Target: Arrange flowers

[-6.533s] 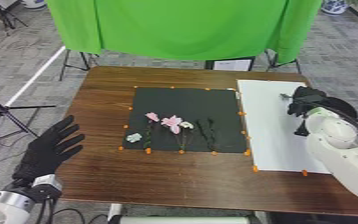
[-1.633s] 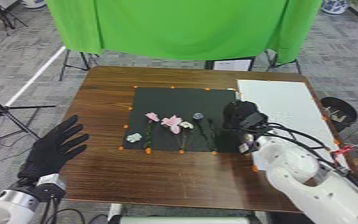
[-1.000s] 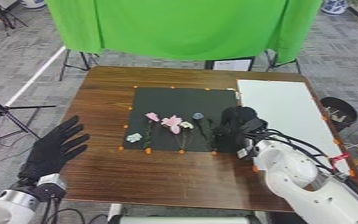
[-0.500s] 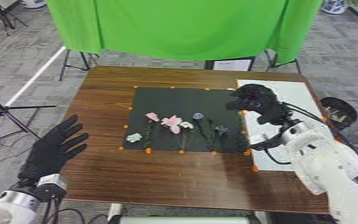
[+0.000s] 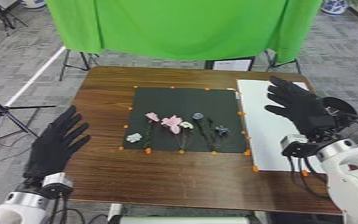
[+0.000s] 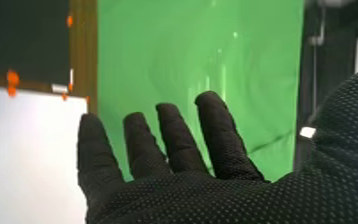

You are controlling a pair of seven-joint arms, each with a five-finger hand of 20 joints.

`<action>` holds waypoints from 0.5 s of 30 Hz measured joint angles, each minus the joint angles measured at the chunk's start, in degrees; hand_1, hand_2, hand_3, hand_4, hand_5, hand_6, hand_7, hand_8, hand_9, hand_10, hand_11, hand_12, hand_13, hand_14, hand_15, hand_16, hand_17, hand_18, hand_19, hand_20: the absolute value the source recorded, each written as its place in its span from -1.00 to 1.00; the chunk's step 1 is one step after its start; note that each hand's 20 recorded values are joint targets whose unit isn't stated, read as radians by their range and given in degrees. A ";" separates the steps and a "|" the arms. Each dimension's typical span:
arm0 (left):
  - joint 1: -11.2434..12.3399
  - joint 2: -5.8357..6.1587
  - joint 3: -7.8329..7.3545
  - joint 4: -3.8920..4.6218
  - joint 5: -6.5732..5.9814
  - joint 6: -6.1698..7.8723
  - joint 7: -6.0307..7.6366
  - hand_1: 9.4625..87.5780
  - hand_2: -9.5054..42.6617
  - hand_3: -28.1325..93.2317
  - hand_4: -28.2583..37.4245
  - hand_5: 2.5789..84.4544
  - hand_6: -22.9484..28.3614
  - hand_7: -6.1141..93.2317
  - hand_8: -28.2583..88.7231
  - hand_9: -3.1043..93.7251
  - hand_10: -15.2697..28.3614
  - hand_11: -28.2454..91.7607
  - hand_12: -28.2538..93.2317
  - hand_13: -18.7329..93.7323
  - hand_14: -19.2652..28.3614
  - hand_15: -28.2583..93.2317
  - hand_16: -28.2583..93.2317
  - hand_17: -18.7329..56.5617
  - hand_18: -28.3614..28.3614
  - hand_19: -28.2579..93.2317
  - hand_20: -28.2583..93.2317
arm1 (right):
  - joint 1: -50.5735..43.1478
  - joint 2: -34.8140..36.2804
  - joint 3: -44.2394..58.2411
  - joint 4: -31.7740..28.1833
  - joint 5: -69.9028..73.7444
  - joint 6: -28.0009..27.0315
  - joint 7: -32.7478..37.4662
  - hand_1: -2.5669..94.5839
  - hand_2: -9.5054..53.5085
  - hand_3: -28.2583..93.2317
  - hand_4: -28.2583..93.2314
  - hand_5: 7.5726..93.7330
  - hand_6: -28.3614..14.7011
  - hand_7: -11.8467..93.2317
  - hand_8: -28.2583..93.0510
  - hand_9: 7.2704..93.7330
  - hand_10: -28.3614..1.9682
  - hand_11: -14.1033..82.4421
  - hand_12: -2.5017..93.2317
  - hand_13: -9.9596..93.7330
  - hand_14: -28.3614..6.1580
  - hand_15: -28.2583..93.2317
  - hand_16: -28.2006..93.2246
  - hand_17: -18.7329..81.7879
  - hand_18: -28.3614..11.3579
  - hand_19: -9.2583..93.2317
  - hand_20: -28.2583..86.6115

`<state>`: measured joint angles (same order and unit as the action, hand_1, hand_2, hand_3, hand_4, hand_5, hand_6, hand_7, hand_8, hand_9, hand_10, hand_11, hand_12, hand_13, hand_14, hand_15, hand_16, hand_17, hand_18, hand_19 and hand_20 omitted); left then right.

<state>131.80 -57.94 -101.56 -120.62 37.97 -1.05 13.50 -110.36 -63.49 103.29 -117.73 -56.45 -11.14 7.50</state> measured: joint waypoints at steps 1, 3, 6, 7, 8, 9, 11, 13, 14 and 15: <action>-0.31 -0.22 0.40 0.00 -0.05 0.01 0.03 -0.63 -0.95 0.48 -1.00 -0.52 0.01 -0.56 -0.68 -0.58 0.11 -0.40 -0.21 -0.47 0.37 -0.32 -0.46 -0.82 0.71 -0.07 -0.41 | -0.86 -1.07 0.95 -0.64 1.97 -0.63 0.29 -0.84 -0.73 0.80 -1.00 -0.52 0.19 -0.62 -0.66 -0.59 0.16 -0.72 -0.52 -0.52 -0.02 -0.64 0.05 -0.77 -0.62 -0.22 -0.28; -0.83 -0.55 0.88 0.04 -0.10 -0.05 -0.04 -0.65 -0.96 0.50 -1.00 -0.52 0.00 -0.56 -0.68 -0.59 0.10 -0.40 -0.20 -0.47 0.37 -0.33 -0.46 -0.83 0.72 -0.07 -0.41 | -2.09 -3.25 2.55 -1.47 4.61 -2.70 1.03 -0.83 -0.78 0.81 -1.00 -0.53 0.18 -0.61 -0.66 -0.60 0.16 -0.72 -0.50 -0.52 -0.01 -0.65 0.08 -0.78 -0.62 -0.21 -0.28; -1.60 -0.74 1.41 0.29 -0.11 -0.15 -0.16 -0.68 -0.97 0.54 -1.00 -0.54 0.00 -0.57 -0.68 -0.59 0.10 -0.42 -0.20 -0.48 0.37 -0.34 -0.45 -0.84 0.73 -0.07 -0.41 | -2.94 -5.19 2.99 -1.86 4.54 -4.47 1.30 -0.81 -0.87 0.81 -0.99 -0.56 0.16 -0.60 -0.65 -0.58 0.09 -0.71 -0.46 -0.47 0.00 -0.64 0.13 -0.78 -0.63 -0.19 -0.27; -1.94 -0.76 1.66 0.45 -0.11 -0.19 -0.18 -0.68 -0.96 0.55 -1.00 -0.54 0.00 -0.57 -0.68 -0.60 0.10 -0.42 -0.19 -0.48 0.37 -0.34 -0.44 -0.85 0.73 -0.06 -0.41 | -3.16 -5.36 2.92 -1.96 4.06 -4.47 1.30 -0.79 -0.90 0.82 -0.99 -0.56 0.15 -0.59 -0.65 -0.56 0.05 -0.70 -0.44 -0.44 0.00 -0.62 0.15 -0.76 -0.64 -0.17 -0.26; -2.30 -0.79 1.90 0.62 -0.11 -0.25 -0.22 -0.68 -0.96 0.55 -1.00 -0.54 0.00 -0.57 -0.68 -0.60 0.10 -0.42 -0.19 -0.47 0.36 -0.34 -0.44 -0.85 0.73 -0.06 -0.41 | -3.37 -5.39 2.82 -2.06 3.46 -4.35 1.27 -0.78 -0.91 0.82 -0.99 -0.57 0.15 -0.58 -0.65 -0.55 0.03 -0.69 -0.43 -0.42 0.00 -0.61 0.16 -0.74 -0.63 -0.16 -0.26; -2.65 -0.84 2.14 0.77 -0.11 -0.30 -0.27 -0.69 -0.96 0.56 -1.00 -0.54 0.00 -0.56 -0.68 -0.60 0.10 -0.42 -0.19 -0.47 0.37 -0.33 -0.43 -0.85 0.73 -0.06 -0.41 | -3.61 -5.38 2.68 -2.18 2.82 -4.06 1.16 -0.78 -0.92 0.83 -0.99 -0.57 0.15 -0.57 -0.65 -0.54 0.02 -0.69 -0.42 -0.41 0.00 -0.60 0.16 -0.73 -0.63 -0.16 -0.25; -3.19 -1.05 2.54 0.93 -0.10 -0.32 -0.35 -0.69 -0.96 0.57 -1.00 -0.54 0.00 -0.56 -0.68 -0.59 0.10 -0.41 -0.18 -0.46 0.36 -0.30 -0.43 -0.85 0.71 -0.06 -0.40 | -4.10 -5.34 2.19 -2.41 1.64 -2.76 0.70 -0.77 -0.92 0.83 -0.99 -0.57 0.14 -0.55 -0.66 -0.53 0.01 -0.68 -0.42 -0.40 0.01 -0.59 0.17 -0.72 -0.63 -0.15 -0.24; -3.44 -1.36 2.78 0.97 -0.06 -0.32 -0.40 -0.69 -0.96 0.57 -1.00 -0.53 0.00 -0.56 -0.68 -0.59 0.11 -0.40 -0.17 -0.46 0.36 -0.29 -0.43 -0.85 0.70 -0.06 -0.40 | -4.54 -5.34 1.49 -2.60 0.64 -0.87 0.19 -0.76 -0.93 0.84 -0.99 -0.57 0.14 -0.54 -0.66 -0.53 0.02 -0.67 -0.41 -0.39 0.01 -0.58 0.17 -0.71 -0.63 -0.15 -0.23; -3.51 -1.53 2.88 0.98 -0.02 -0.30 -0.40 -0.68 -0.97 0.57 -1.00 -0.53 0.00 -0.56 -0.68 -0.59 0.11 -0.40 -0.17 -0.46 0.36 -0.29 -0.43 -0.84 0.69 -0.06 -0.40 | -4.71 -5.34 1.23 -2.65 0.18 -0.24 -0.02 -0.76 -0.94 0.84 -0.98 -0.56 0.14 -0.54 -0.66 -0.53 0.02 -0.67 -0.41 -0.39 0.01 -0.58 0.17 -0.71 -0.63 -0.15 -0.23; -3.59 -1.65 3.03 1.03 0.03 -0.30 -0.39 -0.66 -0.99 0.55 -1.00 -0.53 0.00 -0.56 -0.68 -0.59 0.12 -0.39 -0.17 -0.46 0.36 -0.28 -0.43 -0.83 0.67 -0.06 -0.39 | -4.87 -5.34 1.04 -2.69 -0.14 0.10 -0.25 -0.76 -0.94 0.84 -0.98 -0.56 0.14 -0.54 -0.67 -0.53 0.03 -0.66 -0.41 -0.39 0.01 -0.58 0.17 -0.70 -0.63 -0.15 -0.23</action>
<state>128.21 -59.59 -98.53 -119.58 38.00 -1.35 13.11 -115.22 -68.82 104.33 -120.42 -56.60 -11.04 7.24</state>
